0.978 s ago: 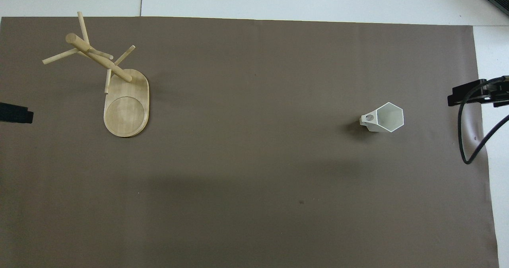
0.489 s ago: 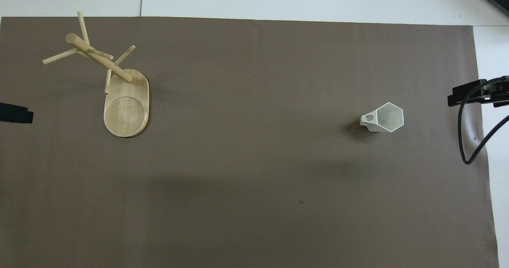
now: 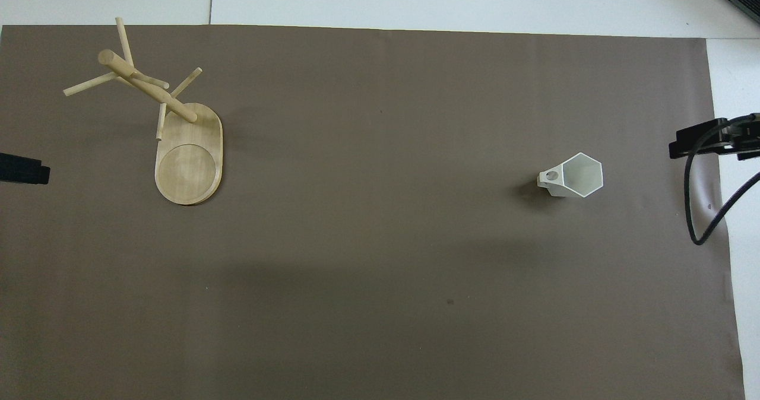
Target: Hang cup on rack
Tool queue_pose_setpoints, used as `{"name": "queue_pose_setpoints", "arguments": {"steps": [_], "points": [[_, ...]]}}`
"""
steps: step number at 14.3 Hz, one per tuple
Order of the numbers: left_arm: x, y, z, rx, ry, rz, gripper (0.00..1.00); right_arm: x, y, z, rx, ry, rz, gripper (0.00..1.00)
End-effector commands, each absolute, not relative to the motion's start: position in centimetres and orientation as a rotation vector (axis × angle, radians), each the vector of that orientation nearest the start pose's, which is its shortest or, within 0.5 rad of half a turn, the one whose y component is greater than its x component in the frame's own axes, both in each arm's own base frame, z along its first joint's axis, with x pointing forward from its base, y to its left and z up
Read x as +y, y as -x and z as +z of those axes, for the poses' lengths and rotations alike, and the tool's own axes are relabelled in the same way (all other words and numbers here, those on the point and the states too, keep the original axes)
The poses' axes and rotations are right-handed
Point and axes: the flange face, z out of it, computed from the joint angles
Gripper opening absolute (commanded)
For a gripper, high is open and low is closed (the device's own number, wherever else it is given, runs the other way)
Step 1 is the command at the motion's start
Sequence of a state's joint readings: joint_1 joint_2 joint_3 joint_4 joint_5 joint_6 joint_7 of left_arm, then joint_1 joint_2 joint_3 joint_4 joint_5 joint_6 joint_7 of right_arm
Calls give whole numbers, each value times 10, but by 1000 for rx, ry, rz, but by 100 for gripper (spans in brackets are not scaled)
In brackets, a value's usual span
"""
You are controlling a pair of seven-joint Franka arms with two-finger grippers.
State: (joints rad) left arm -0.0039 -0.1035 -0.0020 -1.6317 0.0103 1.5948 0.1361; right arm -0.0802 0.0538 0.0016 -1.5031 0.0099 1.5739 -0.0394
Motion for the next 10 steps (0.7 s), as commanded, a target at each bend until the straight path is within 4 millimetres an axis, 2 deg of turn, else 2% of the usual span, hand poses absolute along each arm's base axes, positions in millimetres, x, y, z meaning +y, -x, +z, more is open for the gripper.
{"name": "queue_pose_setpoints", "arguments": {"steps": [1,7,10], "points": [[-1,-516,653,216,3123,-105,100,-53,-564,628,60,3130,-23,100],[-1,-516,653,216,3123,-105,100,-48,-565,629,43,3127,-28,100],[-1,-516,653,213,3123,-105,100,-48,-567,621,18,3129,-71,100]]}}
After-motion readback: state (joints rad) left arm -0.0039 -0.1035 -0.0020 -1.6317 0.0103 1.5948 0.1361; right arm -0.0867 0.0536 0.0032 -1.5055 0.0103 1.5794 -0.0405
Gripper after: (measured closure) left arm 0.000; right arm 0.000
